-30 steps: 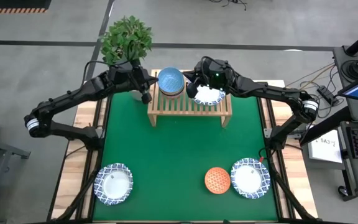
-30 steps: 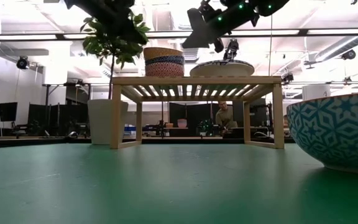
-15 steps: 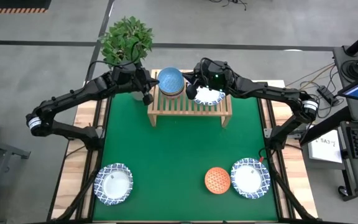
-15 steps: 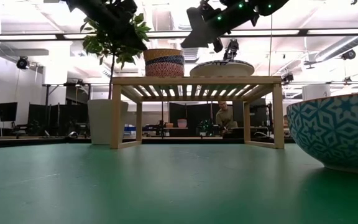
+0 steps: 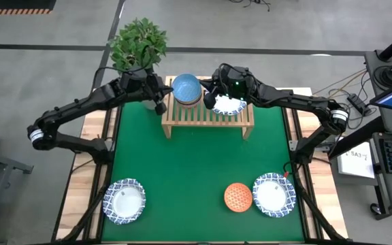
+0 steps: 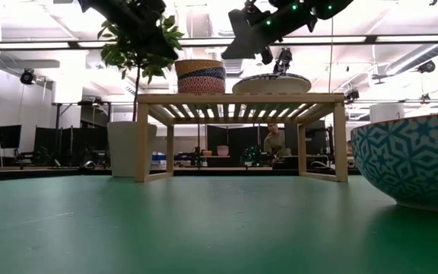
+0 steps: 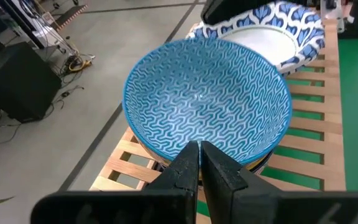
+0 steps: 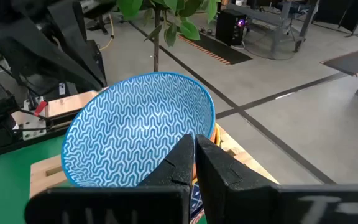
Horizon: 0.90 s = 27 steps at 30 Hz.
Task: Place and stack bowls onto a shelf
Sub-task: Stack the light blue bowl on top of the yellow bowl on the shelf
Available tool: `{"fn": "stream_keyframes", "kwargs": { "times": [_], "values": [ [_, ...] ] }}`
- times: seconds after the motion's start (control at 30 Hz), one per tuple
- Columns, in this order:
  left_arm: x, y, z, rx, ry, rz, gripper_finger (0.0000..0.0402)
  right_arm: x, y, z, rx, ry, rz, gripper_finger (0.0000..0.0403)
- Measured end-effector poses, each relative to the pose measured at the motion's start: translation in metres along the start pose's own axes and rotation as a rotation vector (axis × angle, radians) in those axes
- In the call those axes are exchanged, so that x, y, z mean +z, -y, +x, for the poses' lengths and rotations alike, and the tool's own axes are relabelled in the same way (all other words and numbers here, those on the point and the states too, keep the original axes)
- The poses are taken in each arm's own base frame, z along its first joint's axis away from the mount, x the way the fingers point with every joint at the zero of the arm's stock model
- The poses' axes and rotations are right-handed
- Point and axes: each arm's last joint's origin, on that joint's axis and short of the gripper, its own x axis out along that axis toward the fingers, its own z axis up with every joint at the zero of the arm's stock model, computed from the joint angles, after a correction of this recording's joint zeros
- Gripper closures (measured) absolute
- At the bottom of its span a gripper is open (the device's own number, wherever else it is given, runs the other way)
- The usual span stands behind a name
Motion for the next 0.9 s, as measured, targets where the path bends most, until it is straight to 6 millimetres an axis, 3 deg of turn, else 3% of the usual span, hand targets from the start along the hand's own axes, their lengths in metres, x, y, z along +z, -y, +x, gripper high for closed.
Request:
{"fn": "stream_keyframes", "kwargs": {
  "times": [0.3,0.9],
  "values": [
    [0.002,-0.001,-0.013,0.006,0.021,0.003,0.0402,-0.003,0.0,0.0,0.0,-0.033,-0.002,0.0394],
    [-0.003,0.001,-0.014,-0.01,-0.031,0.001,0.0402,-0.017,-0.008,0.001,0.014,-0.091,0.035,0.0394]
  ]
}}
